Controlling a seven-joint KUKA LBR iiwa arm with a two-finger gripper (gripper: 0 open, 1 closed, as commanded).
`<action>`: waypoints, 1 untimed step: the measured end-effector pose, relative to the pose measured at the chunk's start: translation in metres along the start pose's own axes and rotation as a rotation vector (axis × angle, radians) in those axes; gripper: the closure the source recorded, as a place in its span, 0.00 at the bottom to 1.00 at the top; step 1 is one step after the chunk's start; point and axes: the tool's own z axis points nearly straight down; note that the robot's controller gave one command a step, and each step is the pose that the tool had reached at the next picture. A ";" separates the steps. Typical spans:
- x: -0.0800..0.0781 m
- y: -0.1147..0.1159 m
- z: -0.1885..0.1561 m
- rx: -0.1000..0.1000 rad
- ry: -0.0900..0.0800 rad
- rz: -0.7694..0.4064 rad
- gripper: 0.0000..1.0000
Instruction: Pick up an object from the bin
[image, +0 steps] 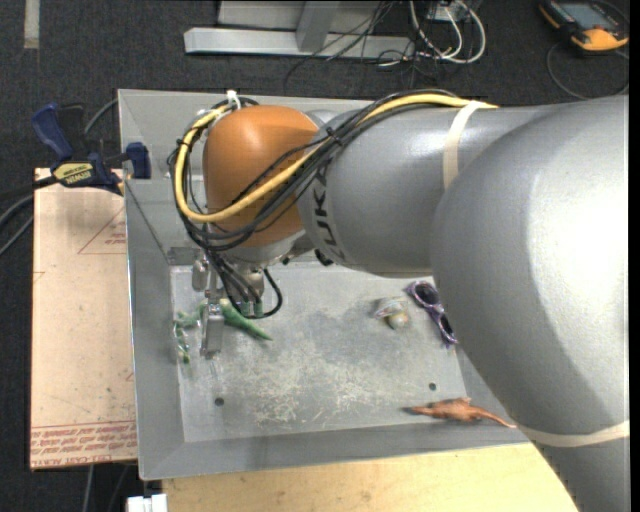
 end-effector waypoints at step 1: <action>-0.002 -0.001 -0.005 -0.001 -0.007 0.004 0.00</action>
Offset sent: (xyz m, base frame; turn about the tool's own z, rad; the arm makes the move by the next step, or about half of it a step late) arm 0.0097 -0.0640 -0.0809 0.2678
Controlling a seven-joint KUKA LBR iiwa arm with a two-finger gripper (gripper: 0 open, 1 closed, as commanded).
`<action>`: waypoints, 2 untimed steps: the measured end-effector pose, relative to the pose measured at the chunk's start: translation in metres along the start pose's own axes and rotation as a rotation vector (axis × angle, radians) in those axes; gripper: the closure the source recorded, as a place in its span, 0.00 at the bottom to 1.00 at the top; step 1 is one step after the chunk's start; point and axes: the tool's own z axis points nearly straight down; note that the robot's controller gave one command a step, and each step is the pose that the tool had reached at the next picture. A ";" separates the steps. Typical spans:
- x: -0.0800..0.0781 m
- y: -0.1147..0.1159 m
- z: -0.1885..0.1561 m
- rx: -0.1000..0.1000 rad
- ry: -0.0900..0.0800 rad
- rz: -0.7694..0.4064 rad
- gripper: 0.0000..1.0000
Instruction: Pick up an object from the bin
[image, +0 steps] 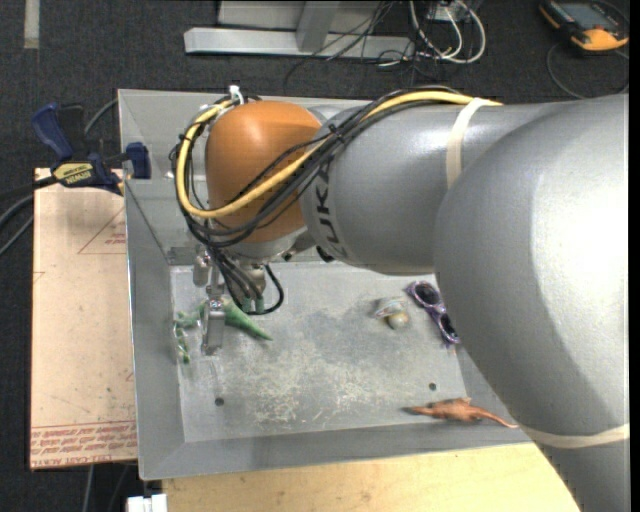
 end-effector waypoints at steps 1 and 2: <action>-0.007 -0.054 0.074 0.000 0.003 0.226 0.00; -0.035 -0.083 0.086 -0.002 -0.002 0.259 1.00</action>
Offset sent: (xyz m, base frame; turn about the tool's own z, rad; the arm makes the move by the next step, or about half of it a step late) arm 0.0350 -0.0827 -0.0860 0.2586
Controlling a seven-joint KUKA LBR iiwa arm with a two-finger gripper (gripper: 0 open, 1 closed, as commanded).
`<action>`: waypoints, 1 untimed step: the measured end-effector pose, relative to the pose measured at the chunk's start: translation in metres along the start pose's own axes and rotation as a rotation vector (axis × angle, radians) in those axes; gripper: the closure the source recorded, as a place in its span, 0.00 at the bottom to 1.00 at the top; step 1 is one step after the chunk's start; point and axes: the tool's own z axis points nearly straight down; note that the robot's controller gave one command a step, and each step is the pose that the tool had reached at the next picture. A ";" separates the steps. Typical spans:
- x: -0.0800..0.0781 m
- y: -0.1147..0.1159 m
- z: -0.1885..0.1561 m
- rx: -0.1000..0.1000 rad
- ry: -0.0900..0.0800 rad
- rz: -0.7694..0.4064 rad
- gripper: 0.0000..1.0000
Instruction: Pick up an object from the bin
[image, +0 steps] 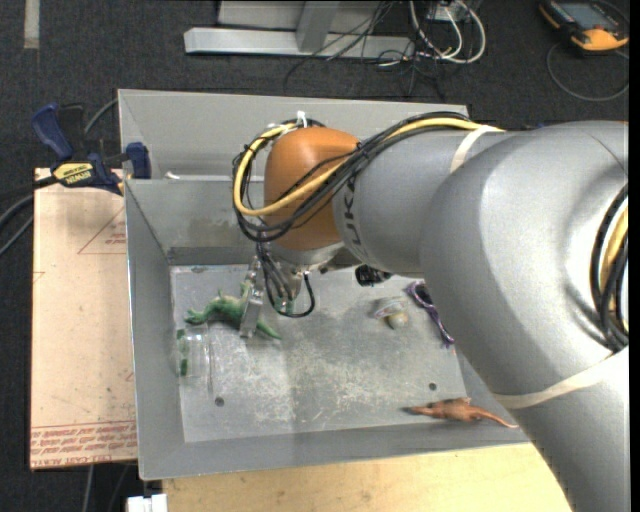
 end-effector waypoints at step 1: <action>0.000 0.000 0.000 0.000 0.000 0.000 1.00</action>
Offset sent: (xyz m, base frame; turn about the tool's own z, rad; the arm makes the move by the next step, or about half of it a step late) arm 0.0125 0.0218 0.1473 -0.0446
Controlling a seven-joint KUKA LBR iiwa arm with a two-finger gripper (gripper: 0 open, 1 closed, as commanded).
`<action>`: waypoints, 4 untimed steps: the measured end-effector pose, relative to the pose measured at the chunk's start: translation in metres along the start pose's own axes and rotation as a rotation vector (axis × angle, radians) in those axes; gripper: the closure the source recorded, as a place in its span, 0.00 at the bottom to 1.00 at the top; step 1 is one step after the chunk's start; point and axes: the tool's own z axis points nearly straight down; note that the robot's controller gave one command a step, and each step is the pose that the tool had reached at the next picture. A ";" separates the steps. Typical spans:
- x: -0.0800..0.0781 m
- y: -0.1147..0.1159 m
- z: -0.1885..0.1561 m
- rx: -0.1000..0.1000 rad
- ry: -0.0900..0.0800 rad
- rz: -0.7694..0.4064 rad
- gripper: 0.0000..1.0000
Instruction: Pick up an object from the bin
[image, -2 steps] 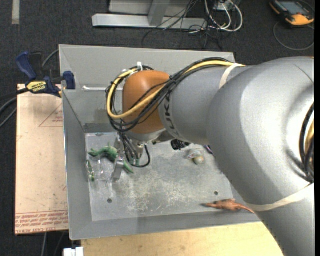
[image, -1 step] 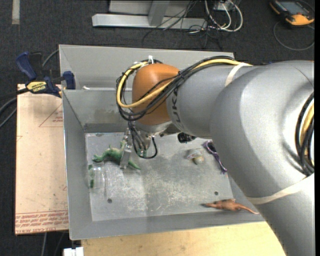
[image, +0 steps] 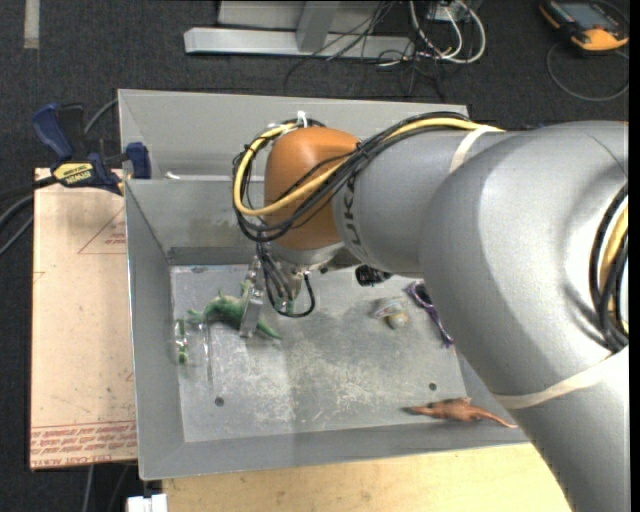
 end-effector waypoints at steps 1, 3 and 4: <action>-0.005 0.018 -0.107 0.000 0.001 -0.033 1.00; -0.016 -0.001 -0.117 0.000 0.001 -0.043 1.00; -0.022 -0.004 -0.155 -0.003 -0.005 -0.048 1.00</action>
Offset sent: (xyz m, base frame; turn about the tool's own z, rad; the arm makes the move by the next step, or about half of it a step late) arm 0.0238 -0.0156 0.0002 -0.0590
